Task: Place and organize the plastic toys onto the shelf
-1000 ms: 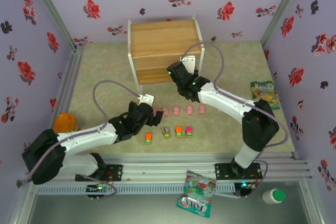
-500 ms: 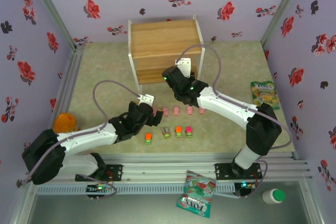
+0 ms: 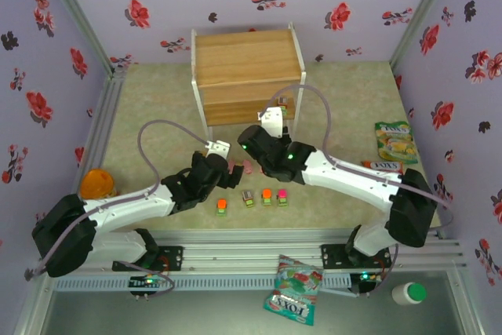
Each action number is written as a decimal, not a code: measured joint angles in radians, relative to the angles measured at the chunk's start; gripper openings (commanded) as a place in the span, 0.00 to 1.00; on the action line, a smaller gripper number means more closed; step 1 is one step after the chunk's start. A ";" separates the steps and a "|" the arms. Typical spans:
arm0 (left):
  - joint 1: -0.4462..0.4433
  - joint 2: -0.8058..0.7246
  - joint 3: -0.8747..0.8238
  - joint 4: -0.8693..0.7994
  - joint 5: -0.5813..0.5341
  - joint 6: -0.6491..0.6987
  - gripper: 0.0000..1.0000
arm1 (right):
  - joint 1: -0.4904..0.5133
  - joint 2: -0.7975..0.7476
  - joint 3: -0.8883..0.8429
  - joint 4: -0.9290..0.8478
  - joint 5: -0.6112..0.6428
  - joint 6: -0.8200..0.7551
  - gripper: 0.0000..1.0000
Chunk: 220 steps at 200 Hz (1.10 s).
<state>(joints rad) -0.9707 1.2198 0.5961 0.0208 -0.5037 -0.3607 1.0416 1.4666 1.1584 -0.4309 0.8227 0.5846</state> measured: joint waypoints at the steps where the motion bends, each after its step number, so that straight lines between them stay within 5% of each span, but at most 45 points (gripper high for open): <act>1: 0.000 0.000 0.000 0.000 0.000 0.000 1.00 | 0.002 -0.002 -0.003 -0.002 0.000 0.002 0.43; 104: 0.002 0.000 0.000 0.000 0.000 0.000 1.00 | 0.157 -0.196 -0.291 -0.108 0.013 0.212 0.42; 220: 0.002 0.000 0.000 0.000 0.009 0.000 1.00 | 0.211 -0.318 -0.496 -0.101 -0.156 0.356 0.39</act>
<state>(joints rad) -0.9688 1.2201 0.5961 0.0212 -0.4950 -0.3603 1.2522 1.1488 0.6624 -0.5316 0.6670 0.9401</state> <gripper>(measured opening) 0.997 0.395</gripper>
